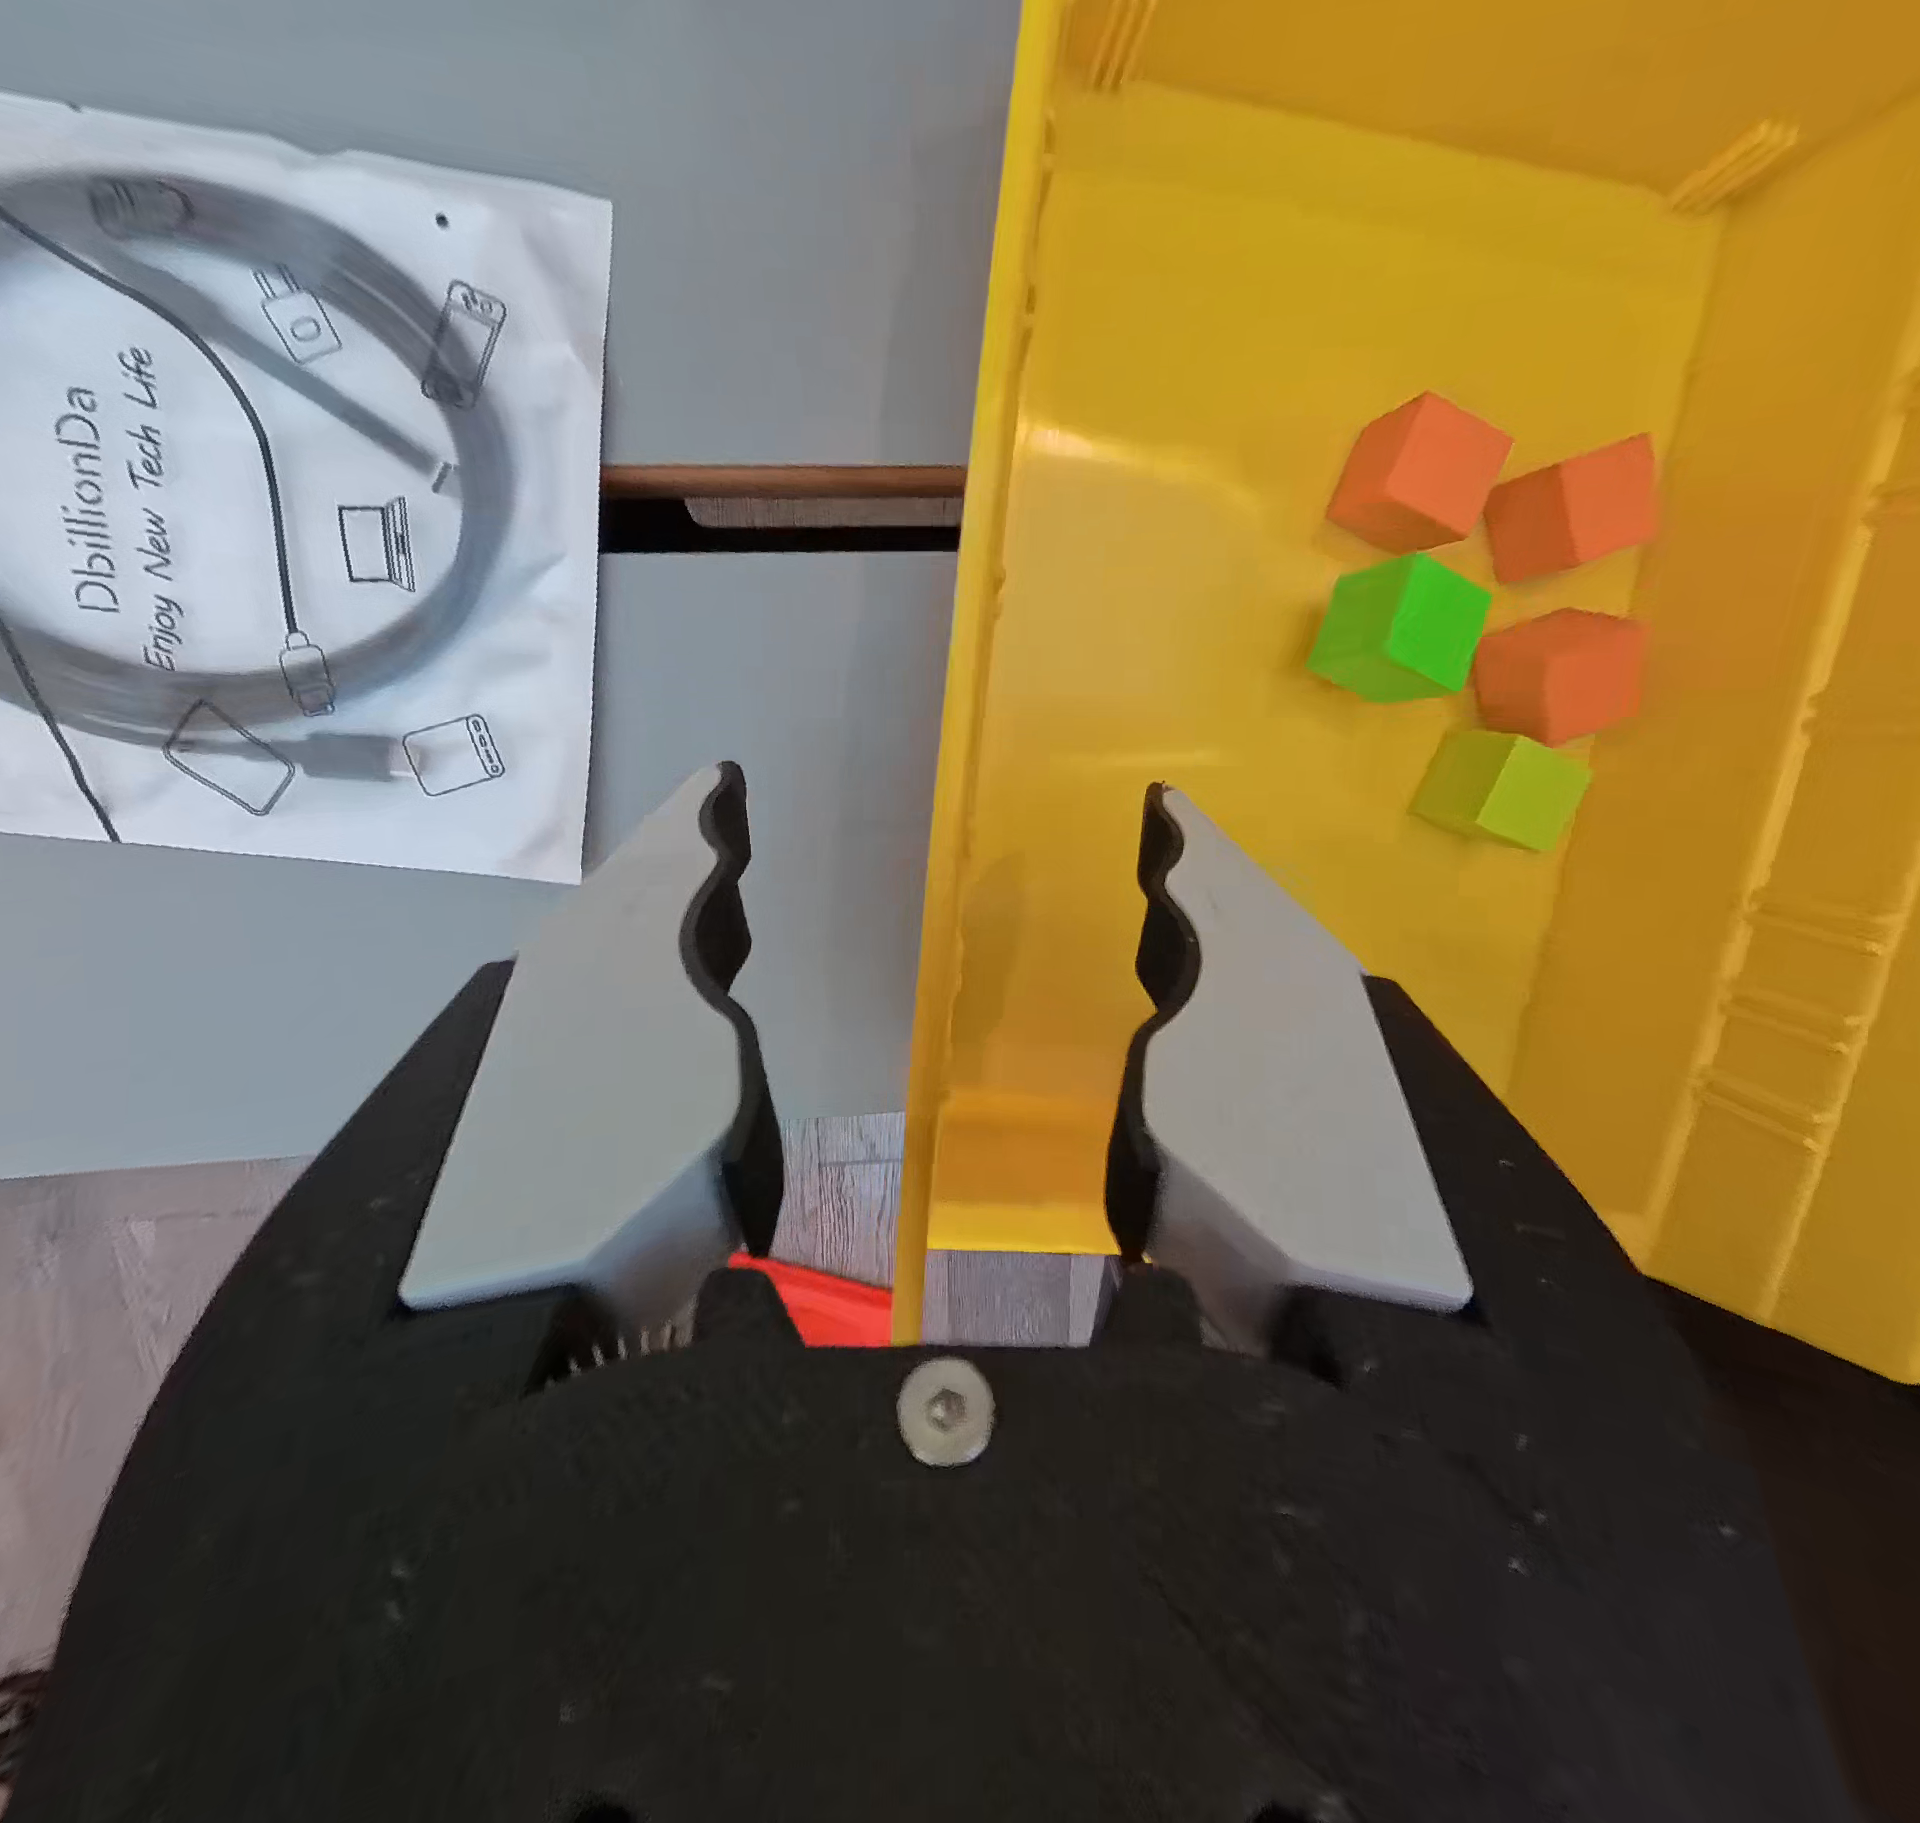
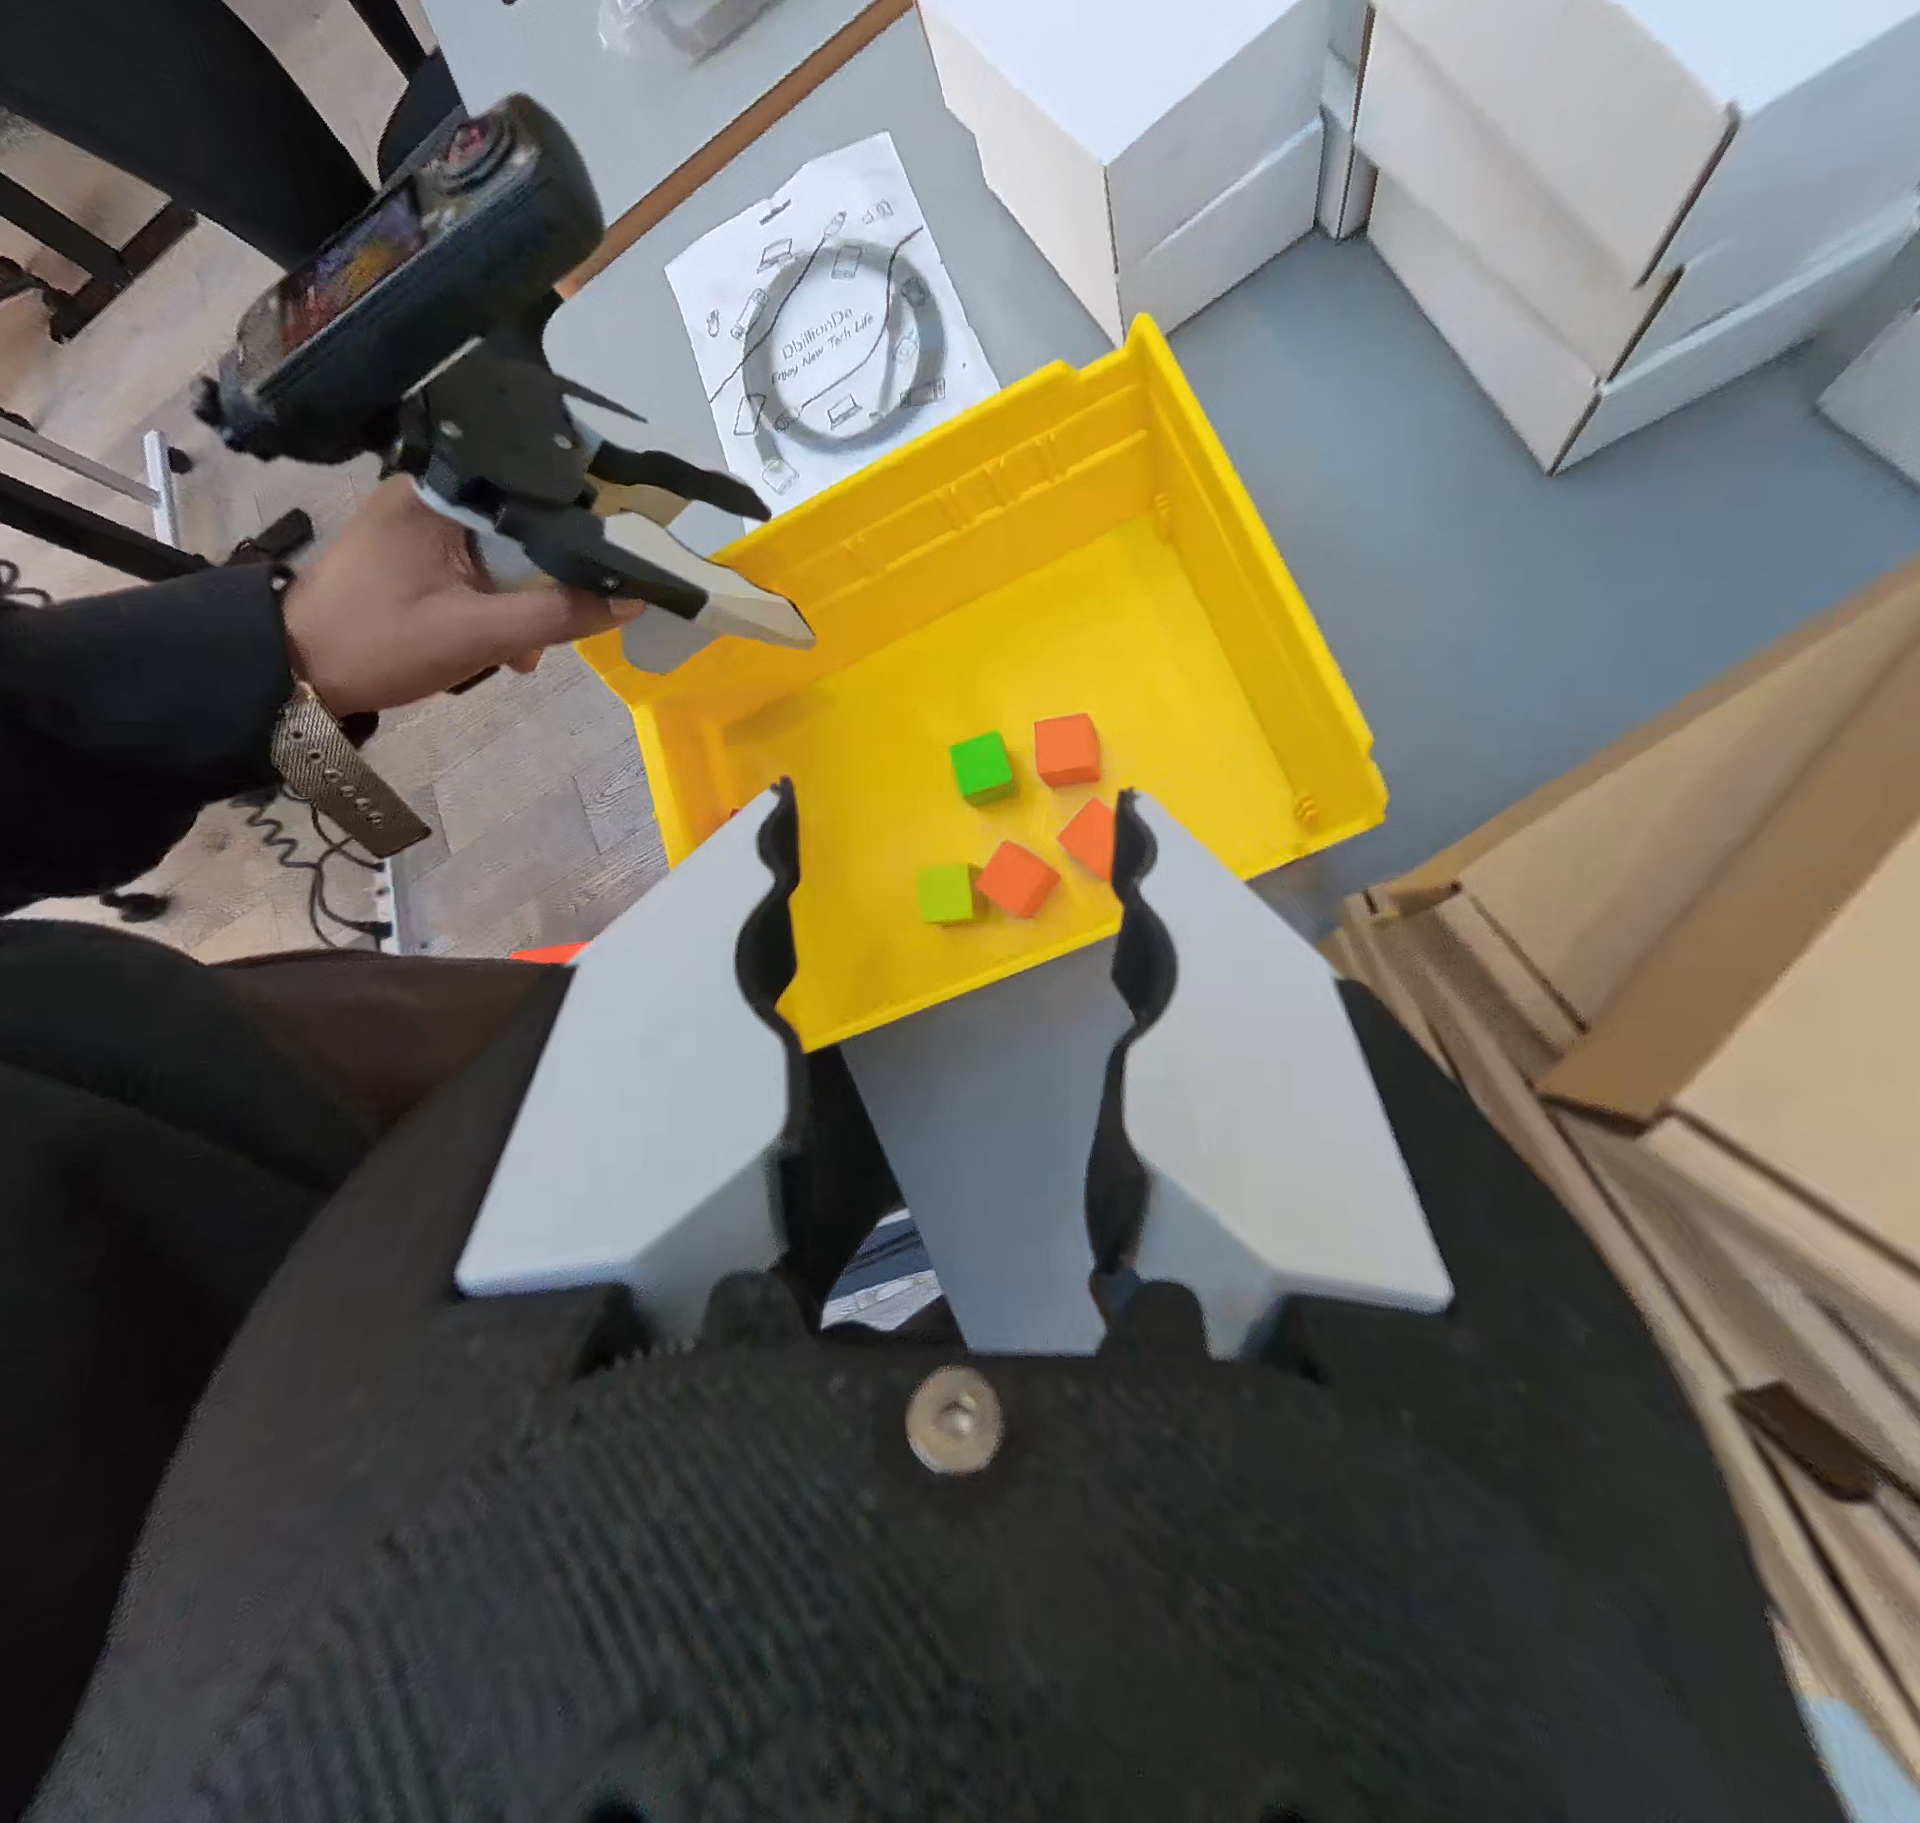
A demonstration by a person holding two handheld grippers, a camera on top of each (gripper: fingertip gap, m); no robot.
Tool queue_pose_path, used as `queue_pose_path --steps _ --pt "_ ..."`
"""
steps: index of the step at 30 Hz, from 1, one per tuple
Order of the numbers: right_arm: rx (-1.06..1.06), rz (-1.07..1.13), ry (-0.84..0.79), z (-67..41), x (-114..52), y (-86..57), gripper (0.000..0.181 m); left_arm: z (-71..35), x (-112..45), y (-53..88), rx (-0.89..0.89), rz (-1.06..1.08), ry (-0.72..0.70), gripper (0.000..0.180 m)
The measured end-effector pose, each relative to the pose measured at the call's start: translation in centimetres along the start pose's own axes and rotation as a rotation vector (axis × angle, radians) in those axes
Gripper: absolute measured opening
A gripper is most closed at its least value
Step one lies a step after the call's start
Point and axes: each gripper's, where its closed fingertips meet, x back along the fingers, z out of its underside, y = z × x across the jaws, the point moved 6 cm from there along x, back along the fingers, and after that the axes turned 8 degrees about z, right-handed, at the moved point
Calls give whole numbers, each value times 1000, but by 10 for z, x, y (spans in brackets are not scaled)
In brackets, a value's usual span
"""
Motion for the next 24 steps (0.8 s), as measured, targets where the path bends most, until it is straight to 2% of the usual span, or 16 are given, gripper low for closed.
queue_pose_path --steps 5,6,7,9,13,24 --pt "-40 19 77 38 -11 13 64 13 -23 15 53 -3 190 71" --pt "-39 20 91 43 -12 17 64 16 -26 17 56 4 220 64" --pt "-40 19 100 47 -12 20 64 18 -29 18 57 18 243 49" --pt "-49 18 108 52 -12 26 64 18 -31 9 54 137 252 2" --pt "-94 9 126 65 -6 33 62 17 -26 7 25 125 270 0" --pt "-293 37 47 120 46 26 55 37 52 18 182 183 208 0"
